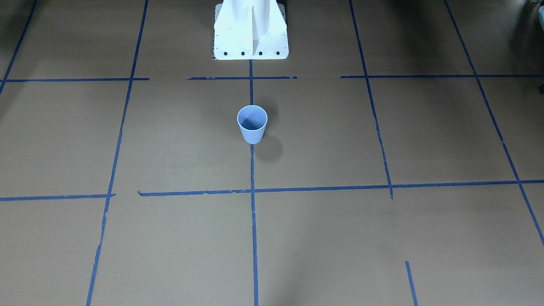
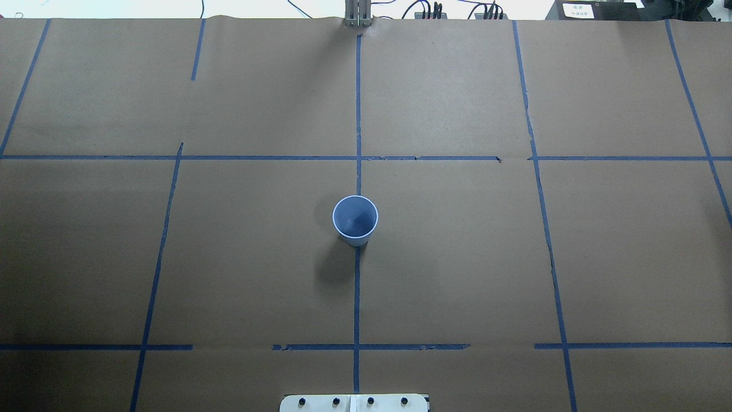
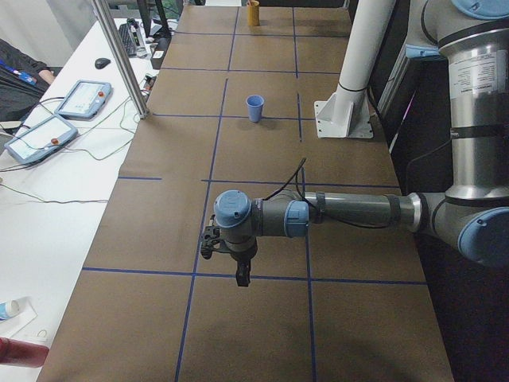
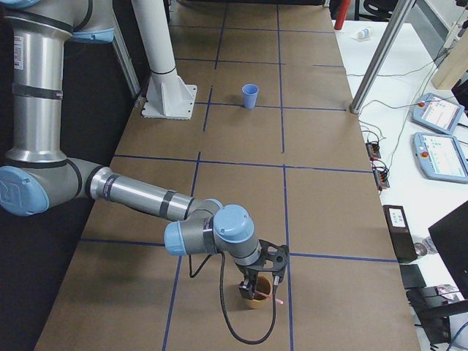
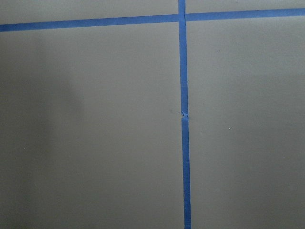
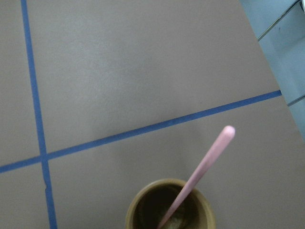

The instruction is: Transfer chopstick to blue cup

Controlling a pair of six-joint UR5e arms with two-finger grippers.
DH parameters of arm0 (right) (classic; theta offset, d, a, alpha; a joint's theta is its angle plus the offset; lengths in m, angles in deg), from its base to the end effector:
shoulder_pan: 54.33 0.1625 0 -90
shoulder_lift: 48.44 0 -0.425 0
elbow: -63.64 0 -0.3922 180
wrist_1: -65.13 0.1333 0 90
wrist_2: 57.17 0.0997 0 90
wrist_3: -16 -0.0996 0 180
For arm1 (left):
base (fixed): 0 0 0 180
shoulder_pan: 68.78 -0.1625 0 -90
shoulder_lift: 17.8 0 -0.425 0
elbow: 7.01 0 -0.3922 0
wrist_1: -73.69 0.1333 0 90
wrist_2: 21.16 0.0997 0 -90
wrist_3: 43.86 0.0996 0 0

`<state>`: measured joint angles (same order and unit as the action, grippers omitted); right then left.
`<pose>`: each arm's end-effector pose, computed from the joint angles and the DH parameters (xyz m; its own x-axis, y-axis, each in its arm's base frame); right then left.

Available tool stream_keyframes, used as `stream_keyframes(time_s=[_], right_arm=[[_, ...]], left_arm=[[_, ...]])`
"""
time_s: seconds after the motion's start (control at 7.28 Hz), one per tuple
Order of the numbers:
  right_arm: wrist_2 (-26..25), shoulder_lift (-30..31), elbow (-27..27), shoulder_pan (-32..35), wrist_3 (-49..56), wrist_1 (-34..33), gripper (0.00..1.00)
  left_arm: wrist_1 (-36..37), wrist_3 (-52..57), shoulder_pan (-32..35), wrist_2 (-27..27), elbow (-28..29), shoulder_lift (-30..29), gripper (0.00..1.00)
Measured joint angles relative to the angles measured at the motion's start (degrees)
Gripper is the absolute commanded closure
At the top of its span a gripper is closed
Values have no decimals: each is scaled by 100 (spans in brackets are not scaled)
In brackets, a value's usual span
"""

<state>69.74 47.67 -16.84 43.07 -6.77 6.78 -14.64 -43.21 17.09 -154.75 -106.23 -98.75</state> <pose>0.1309 -0.4371 0.7398 0.7029 0.3123 0.6391 -0.4293 0.9026 0.0311 -0.0340 -0.4267 0.6558 0.7228 0.0455 -0.6895 -0.0802 0.9966 -0.0184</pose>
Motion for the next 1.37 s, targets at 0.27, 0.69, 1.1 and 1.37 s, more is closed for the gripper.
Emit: stream_keyframes(time_s=[0.27, 0.69, 1.1, 1.37], right_arm=[[-76, -216, 547, 0, -447, 575, 3], [-355, -320, 812, -19, -519, 660, 47], [-395, -401, 905, -127, -520, 650, 48], [-402, -486, 959, -170, -518, 651, 83]], left_arm=[[5, 4, 0, 0, -28, 5, 0], [6, 5, 0, 0, -21, 14, 0], [0, 11, 0, 0, 2, 17, 0], [1, 10, 0, 0, -18, 23, 0]])
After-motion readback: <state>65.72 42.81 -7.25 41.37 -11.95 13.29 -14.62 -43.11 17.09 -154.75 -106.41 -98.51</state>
